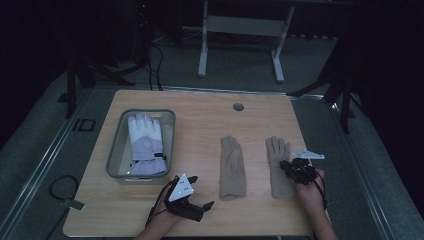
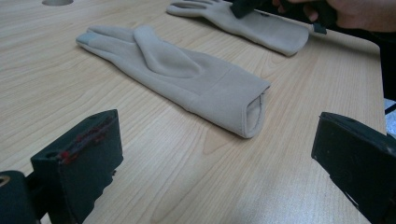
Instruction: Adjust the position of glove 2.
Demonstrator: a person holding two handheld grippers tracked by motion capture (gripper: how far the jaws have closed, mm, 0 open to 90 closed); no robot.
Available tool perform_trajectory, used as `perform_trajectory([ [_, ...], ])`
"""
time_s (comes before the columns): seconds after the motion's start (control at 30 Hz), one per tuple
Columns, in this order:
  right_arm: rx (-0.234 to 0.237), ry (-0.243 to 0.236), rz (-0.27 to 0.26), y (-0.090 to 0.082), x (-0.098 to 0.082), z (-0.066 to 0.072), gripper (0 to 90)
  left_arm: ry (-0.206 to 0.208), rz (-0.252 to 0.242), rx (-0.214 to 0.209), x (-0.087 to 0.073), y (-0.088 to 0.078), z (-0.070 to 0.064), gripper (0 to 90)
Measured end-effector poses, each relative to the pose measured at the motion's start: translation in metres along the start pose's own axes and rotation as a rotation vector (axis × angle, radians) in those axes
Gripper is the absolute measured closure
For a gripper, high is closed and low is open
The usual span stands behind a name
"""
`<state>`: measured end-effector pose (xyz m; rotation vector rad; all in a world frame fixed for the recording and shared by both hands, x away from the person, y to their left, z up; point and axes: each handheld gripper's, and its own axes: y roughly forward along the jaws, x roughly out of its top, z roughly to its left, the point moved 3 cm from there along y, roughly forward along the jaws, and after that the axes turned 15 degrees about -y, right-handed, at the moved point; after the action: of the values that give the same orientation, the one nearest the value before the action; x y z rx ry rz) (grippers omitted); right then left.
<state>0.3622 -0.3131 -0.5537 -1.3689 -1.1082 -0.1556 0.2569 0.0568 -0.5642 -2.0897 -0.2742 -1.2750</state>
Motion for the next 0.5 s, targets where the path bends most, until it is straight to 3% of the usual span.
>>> perform_trajectory([
  [0.3,-0.043,0.015,-0.062,-0.019,0.037,0.013,84.1,-0.003,-0.004,0.002,0.001,-0.001,0.001,1.9],
  [0.5,-0.036,0.032,-0.101,-0.029,0.065,0.027,84.0,0.001,-0.006,0.005,0.001,-0.002,0.001,2.0],
])
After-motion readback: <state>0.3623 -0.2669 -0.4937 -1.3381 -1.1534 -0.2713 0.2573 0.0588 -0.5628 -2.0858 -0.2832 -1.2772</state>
